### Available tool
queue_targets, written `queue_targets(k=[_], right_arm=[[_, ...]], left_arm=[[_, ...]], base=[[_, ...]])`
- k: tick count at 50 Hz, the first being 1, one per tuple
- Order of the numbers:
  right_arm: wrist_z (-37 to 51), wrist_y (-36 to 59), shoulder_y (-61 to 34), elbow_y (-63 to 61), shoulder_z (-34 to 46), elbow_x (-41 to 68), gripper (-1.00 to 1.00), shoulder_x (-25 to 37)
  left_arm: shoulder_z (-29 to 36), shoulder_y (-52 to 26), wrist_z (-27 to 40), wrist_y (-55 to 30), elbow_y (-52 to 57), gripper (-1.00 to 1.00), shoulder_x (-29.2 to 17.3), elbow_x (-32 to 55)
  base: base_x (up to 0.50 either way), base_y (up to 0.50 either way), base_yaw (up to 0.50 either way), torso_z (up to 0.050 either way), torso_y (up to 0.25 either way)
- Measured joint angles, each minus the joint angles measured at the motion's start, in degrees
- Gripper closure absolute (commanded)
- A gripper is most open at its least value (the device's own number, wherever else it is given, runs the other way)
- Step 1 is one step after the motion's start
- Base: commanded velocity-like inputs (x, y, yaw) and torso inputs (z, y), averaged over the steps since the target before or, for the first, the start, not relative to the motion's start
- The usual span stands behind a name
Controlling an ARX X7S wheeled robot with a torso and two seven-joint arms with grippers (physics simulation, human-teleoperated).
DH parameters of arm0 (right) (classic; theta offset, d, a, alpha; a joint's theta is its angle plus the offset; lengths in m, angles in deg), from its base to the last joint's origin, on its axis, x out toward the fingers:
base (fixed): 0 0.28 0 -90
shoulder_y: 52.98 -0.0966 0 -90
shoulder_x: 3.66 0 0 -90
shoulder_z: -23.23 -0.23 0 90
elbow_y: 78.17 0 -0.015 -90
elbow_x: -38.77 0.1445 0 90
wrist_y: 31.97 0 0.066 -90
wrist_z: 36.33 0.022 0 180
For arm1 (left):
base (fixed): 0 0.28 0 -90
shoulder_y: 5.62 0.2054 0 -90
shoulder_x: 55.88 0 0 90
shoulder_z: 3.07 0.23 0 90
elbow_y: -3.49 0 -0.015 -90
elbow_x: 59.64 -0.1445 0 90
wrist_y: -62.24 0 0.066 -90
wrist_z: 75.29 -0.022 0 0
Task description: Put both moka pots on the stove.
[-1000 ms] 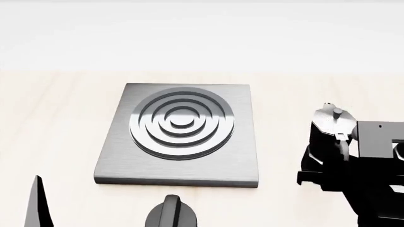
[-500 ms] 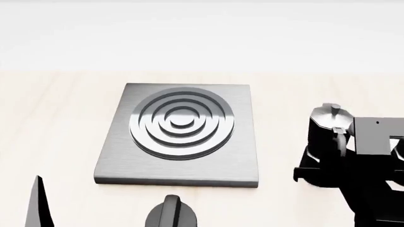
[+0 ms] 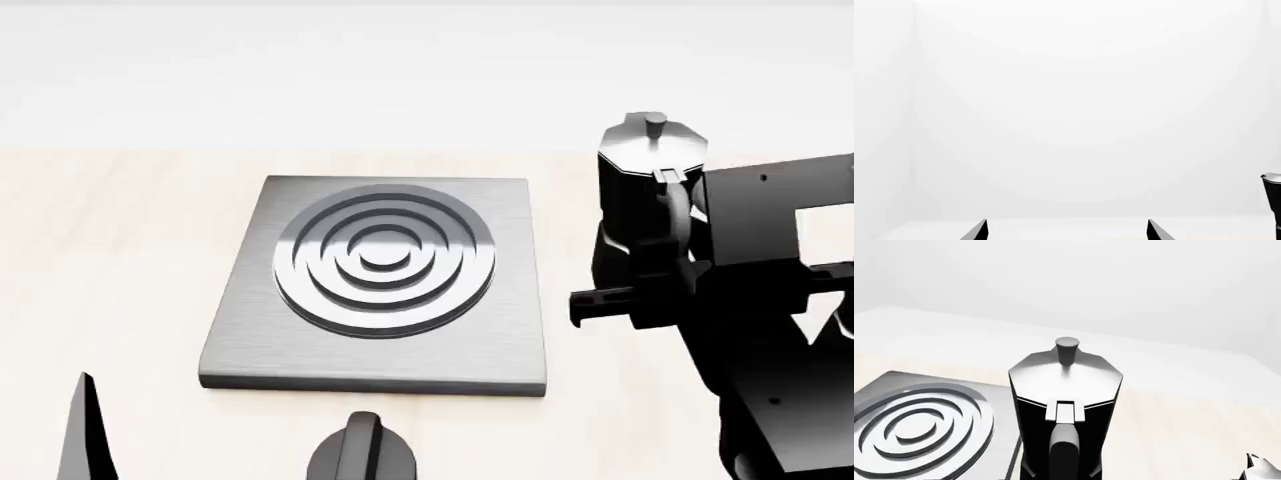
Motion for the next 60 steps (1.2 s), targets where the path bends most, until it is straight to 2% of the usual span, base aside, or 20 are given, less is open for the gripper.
queue_targets(k=[9,18,60], right_arm=[[-0.12,-2.53,-1.16,-3.38,2.05,-0.60,1.00,-1.35],[-0.89,-7.71,-2.83,-1.00,5.20,-1.96,1.00,-4.74],[-6.17,-35.66,-15.39,36.35,12.46,-4.61,1.00,-22.91]], left_arm=[[0.05,-0.09,0.05,-0.06,-0.13,-1.00,-0.20,0.34],[0.11,-0.20,0.19,-0.56,0.08,-1.00,-0.43,0.65],[0.37,-0.56,-0.13,-0.41,-1.21,-1.00,-1.57,2.19]], base=[[0.00,0.00,0.00,0.000,0.001],[0.00,0.00,0.00,0.000,0.001],[0.00,0.00,0.00,0.000,0.001]])
